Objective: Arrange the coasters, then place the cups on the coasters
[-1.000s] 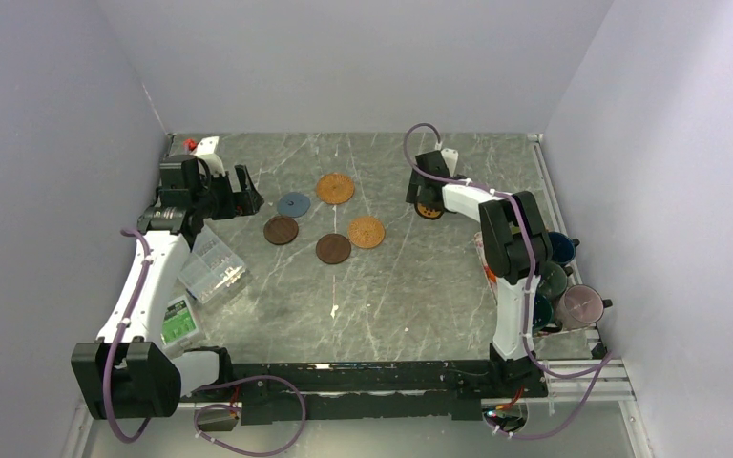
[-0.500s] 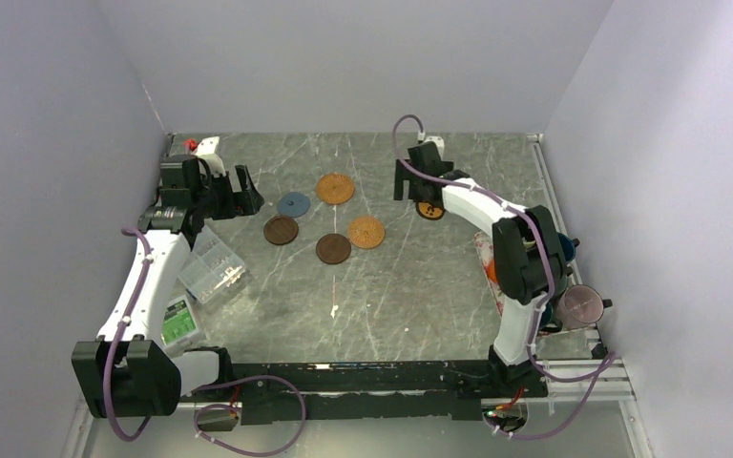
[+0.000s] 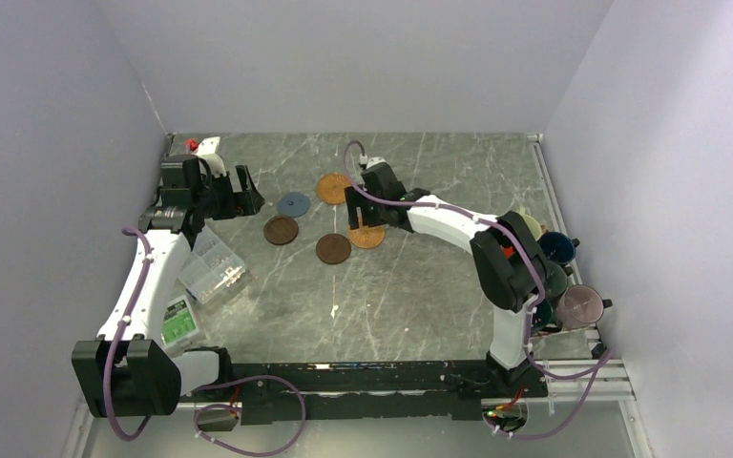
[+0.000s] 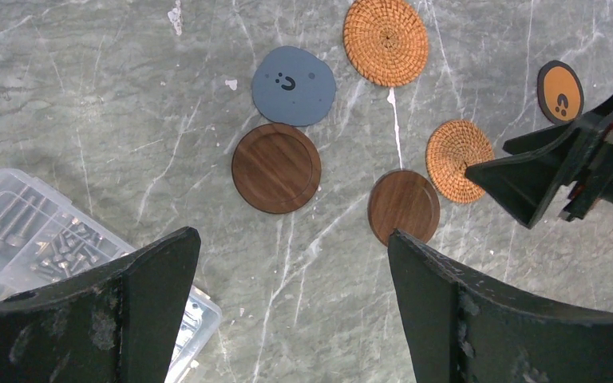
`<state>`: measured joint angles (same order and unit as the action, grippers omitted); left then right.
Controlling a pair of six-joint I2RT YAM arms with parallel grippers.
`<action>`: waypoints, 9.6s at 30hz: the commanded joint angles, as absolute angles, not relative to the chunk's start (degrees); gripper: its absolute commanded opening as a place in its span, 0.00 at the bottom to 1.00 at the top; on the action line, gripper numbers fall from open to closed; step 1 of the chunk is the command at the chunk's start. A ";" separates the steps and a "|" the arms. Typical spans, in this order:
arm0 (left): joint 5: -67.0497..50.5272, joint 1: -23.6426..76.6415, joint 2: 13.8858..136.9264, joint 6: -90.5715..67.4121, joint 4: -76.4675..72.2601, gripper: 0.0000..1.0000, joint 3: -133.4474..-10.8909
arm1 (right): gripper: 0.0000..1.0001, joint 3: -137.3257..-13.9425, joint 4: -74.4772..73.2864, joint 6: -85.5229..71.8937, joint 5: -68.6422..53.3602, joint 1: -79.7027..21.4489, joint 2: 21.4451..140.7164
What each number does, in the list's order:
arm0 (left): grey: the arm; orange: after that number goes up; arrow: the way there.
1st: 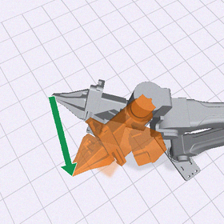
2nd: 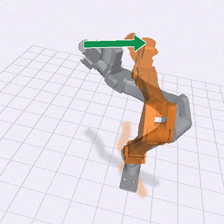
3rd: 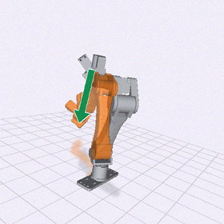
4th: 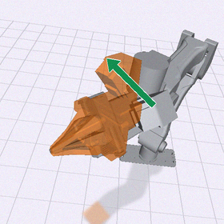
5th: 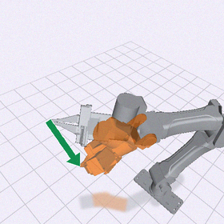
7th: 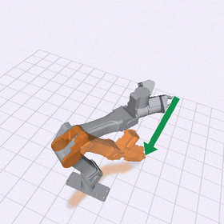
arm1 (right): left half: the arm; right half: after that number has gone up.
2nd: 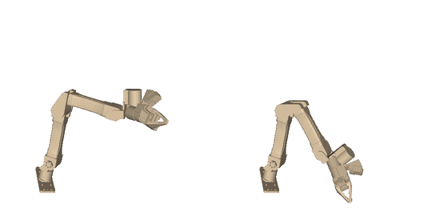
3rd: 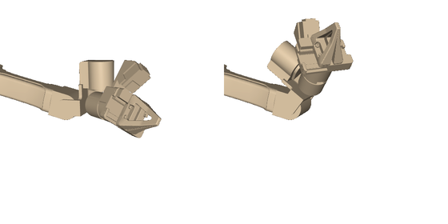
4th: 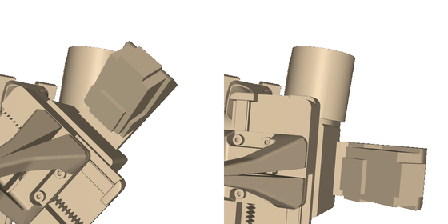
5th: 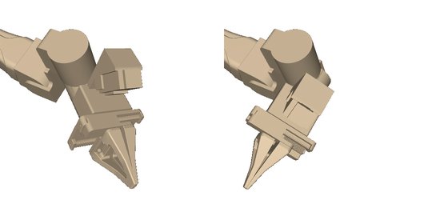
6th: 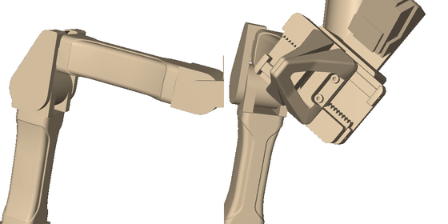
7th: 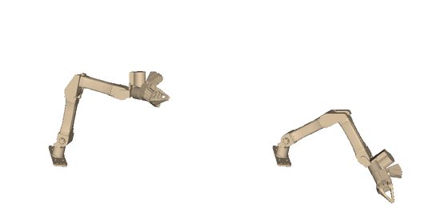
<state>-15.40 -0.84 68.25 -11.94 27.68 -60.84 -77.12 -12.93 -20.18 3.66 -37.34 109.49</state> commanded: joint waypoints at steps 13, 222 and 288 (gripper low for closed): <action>-16.36 -0.29 68.49 -12.70 26.63 0.94 -61.35 | 0.75 -77.09 -9.34 -22.78 -2.98 -37.79 116.97; -12.23 1.38 67.98 -13.25 27.69 0.94 -61.26 | 0.77 -53.50 0.79 -30.98 12.53 -36.41 101.90; -12.96 1.93 67.24 -12.90 26.72 0.94 -60.73 | 0.90 -70.81 -8.54 -23.09 6.06 -51.85 113.92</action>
<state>-12.19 1.61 68.38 -12.97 28.32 -60.75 -74.91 -3.88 -18.76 4.25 -51.70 115.79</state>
